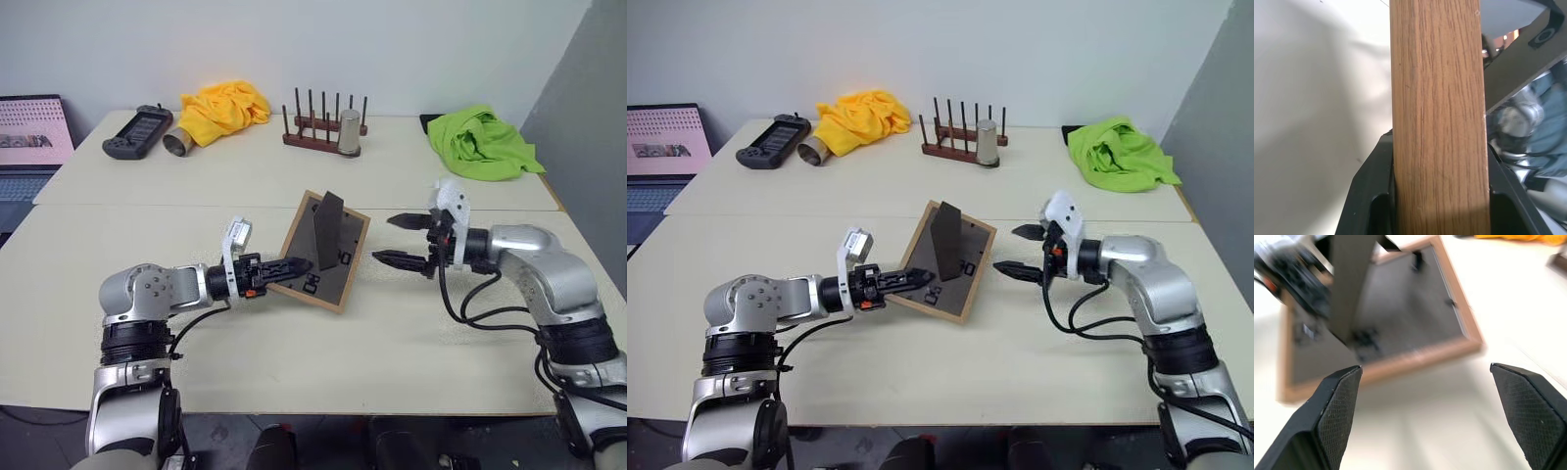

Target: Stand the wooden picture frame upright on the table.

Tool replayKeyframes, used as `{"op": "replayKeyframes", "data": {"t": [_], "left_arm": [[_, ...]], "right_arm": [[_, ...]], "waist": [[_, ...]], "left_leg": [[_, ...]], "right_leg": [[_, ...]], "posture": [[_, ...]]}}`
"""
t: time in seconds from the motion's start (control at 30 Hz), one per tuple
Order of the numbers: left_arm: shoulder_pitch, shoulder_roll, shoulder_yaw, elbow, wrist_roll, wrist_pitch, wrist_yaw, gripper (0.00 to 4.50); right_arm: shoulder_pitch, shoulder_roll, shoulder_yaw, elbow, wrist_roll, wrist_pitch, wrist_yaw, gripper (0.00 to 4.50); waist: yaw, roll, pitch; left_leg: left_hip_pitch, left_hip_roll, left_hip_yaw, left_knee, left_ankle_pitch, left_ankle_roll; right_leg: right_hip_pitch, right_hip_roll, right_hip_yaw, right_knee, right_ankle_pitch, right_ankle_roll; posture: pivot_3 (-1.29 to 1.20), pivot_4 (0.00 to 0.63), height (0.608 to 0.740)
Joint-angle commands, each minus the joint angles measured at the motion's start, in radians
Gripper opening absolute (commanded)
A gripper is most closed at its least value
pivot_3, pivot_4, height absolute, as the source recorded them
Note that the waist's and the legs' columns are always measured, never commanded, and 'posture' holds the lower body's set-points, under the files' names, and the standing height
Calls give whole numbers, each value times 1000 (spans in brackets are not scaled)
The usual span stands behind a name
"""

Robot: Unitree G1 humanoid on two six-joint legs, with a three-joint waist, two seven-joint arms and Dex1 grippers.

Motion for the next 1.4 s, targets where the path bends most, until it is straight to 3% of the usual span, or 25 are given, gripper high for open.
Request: {"op": "replayKeyframes", "data": {"t": [0.03, 0.1, 0.2, 0.4, 0.53, 0.63, 0.87, 0.97, 1.03, 1.17, 1.3, 1.4], "left_arm": [[-53, -1, 115, 6, -92, 119, 58, 1284], [-61, 8, 127, 24, -141, 131, 93, 1284], [-66, 12, 136, 58, -208, 131, 158, 1284], [-22, 4, 117, 25, -382, 131, 290, 1284], [1, 2, 113, 8, -480, 131, 374, 1284], [17, 4, 121, 2, -541, 131, 432, 1284], [39, 0, 131, -6, -639, 131, 536, 1284], [50, 4, 127, -21, -663, 116, 565, 2110], [51, 13, 132, -20, -683, 100, 578, 2538], [28, 61, 166, 13, -684, 58, 580, 3268], [1, 183, 217, 8, -605, -33, 534, 4014], [3, 263, 184, -103, -496, -136, 473, 4500]], "right_arm": [[30, -56, 68, 155, -394, -746, -225, 4449], [2, -55, 107, 256, -561, -999, -368, 4449], [-58, -32, 154, 370, -743, -1161, -548, 4449], [-199, 81, 230, 483, -1028, -1265, -873, 4449], [-252, 123, 273, 548, -1096, -1272, -976, 4449], [-272, 127, 283, 583, -1076, -1299, -1002, 4058], [-286, 114, 298, 613, -1074, -1325, -1033, 2246], [-286, 111, 296, 615, -1066, -1332, -1036, 1749], [-285, 108, 296, 624, -1043, -1336, -1019, 1407], [-281, 112, 284, 653, -913, -1343, -940, 1320], [-249, 134, 278, 638, -529, -1255, -659, 1320], [-214, 177, 248, 528, -211, -978, -392, 1317]], "waist": [[-2, 0, 0], [-8, 0, 0], [-16, 0, 0], [-22, 0, 0], [-21, 0, 0], [-18, 0, 0], [-20, 0, 0], [-21, 0, 0], [-20, 0, 0], [-22, 0, 0], [-25, -1, 0], [-24, -1, 0]], "left_leg": [[0, 0, 1, 0, 0, 0], [0, 0, 2, 1, 0, 0], [1, 0, 2, 1, 0, 0], [2, 0, 1, 1, 3, -5], [1, 0, 0, 1, 3, -6], [1, -1, 0, 1, 3, -6], [2, -2, 0, 1, 3, -6], [2, -2, 0, 1, 3, -6], [2, -2, 0, 1, 3, -6], [2, -2, 0, 1, 3, -6], [2, -1, 0, 1, 3, -6], [2, -1, 0, 1, 3, -6]], "right_leg": [[0, 0, 1, 0, 0, 0], [0, 0, 2, 0, 0, 1], [0, 0, 2, 1, 0, 1], [0, -1, 2, 3, 0, 0], [0, -1, 1, 4, 0, 0], [1, -3, 2, 3, 0, 0], [1, -3, 2, 4, 0, 0], [1, -3, 2, 4, 0, 0], [1, -3, 2, 4, 0, 0], [1, -3, 2, 4, 0, 0], [1, -3, 1, 4, 0, 0], [1, -2, 1, 4, 0, 0]], "posture": [[0, 150, 740], [0, 150, 740], [0, 150, 740], [0, 150, 740], [0, 150, 740], [0, 150, 740], [0, 150, 740], [0, 150, 740], [0, 150, 740], [0, 150, 740], [0, 150, 740], [0, 150, 740]]}}
